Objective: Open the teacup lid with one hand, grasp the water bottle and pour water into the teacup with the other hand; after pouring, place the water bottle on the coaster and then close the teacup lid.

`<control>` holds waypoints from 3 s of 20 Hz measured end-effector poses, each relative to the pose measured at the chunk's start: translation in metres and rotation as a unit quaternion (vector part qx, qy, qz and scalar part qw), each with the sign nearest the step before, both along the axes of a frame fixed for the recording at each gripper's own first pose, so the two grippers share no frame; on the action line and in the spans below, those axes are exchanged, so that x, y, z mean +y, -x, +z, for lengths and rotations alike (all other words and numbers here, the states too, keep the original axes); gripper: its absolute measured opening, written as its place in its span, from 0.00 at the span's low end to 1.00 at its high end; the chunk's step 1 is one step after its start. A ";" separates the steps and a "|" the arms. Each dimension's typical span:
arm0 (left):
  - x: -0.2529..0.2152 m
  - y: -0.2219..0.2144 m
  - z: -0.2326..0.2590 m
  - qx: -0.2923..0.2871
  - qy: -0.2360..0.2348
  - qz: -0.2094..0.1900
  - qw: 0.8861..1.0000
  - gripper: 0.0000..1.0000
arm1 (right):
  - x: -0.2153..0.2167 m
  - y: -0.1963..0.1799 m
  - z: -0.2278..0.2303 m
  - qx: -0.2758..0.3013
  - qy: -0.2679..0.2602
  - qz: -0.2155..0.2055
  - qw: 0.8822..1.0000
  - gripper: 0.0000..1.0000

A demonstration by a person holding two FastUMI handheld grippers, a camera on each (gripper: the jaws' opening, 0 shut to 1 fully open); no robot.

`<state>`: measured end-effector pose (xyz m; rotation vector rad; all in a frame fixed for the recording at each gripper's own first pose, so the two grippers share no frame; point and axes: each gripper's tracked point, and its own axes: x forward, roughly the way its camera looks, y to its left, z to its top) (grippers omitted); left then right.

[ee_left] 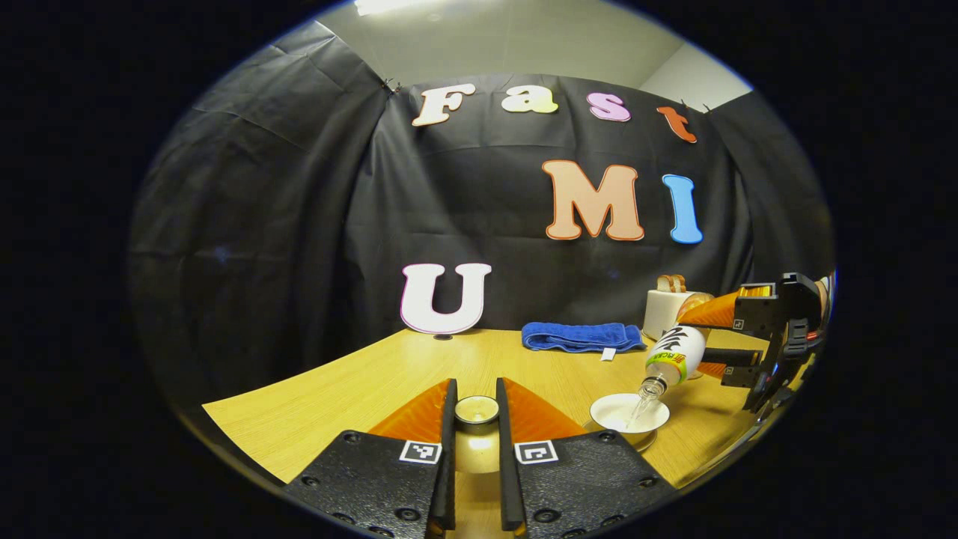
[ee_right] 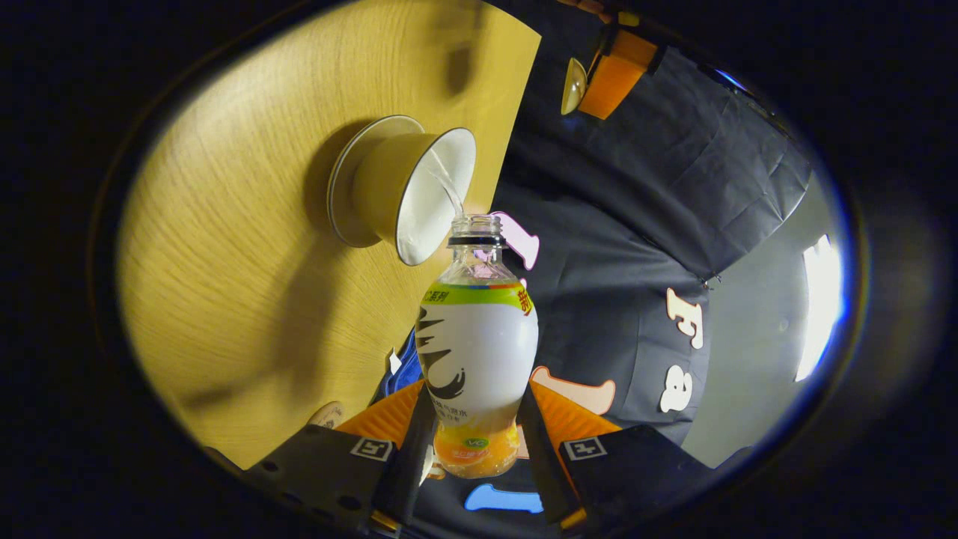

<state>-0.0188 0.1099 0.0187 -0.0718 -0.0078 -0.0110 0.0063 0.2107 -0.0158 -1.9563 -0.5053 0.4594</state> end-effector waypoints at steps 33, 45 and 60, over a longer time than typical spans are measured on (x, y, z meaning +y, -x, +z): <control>-0.094 -0.033 0.020 0.013 0.015 -0.070 0.997 0.21 | -0.063 -0.027 -0.003 0.391 -0.571 -0.152 0.706 0.69; -0.125 -0.032 0.034 0.008 0.008 -0.093 0.996 0.21 | -0.135 -0.112 0.024 0.348 -0.738 -0.163 0.554 0.70; -0.134 -0.037 0.026 0.023 0.014 -0.103 0.994 0.21 | -0.171 -0.155 -0.023 0.334 -0.772 -0.227 0.491 0.68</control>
